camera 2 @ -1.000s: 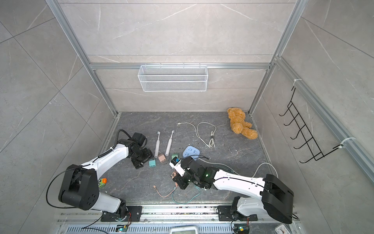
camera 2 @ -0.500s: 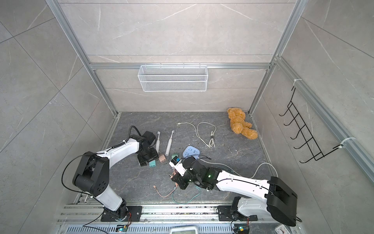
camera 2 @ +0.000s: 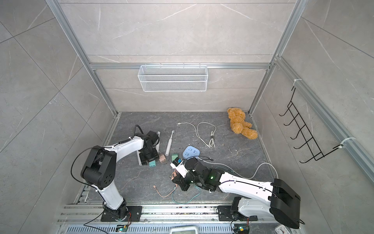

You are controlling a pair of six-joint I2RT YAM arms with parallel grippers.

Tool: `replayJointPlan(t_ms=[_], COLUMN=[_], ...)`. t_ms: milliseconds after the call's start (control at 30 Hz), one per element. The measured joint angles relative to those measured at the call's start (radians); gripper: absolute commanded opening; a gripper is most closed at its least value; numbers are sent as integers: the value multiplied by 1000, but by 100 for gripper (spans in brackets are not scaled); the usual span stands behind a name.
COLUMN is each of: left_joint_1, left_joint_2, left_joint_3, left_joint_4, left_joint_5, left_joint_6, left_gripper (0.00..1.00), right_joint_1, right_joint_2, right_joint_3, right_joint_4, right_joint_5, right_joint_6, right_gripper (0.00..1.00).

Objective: Charge the electric toothbrush
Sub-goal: Pick up the plug from the center of the board.

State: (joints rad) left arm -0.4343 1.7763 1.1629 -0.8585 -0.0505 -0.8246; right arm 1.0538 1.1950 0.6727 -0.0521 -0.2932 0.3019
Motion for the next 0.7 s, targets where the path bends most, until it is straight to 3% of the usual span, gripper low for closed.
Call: replayJointPlan(t_ms=[300,700], left_joint_1=[0,0], left_joint_2=[27,31], left_joint_3=[0,-7], left_joint_4=[7,27], left_joint_5=[0,0], left_joint_6=[6,6], left_gripper=[57,56], right_joint_1=[2,8], right_joint_2=[0,2], right_joint_3=[-8,-9], right_joint_4=[27,57], right_joint_5=[-21,-48], right_joint_6=[12,19], right_gripper=[0,0])
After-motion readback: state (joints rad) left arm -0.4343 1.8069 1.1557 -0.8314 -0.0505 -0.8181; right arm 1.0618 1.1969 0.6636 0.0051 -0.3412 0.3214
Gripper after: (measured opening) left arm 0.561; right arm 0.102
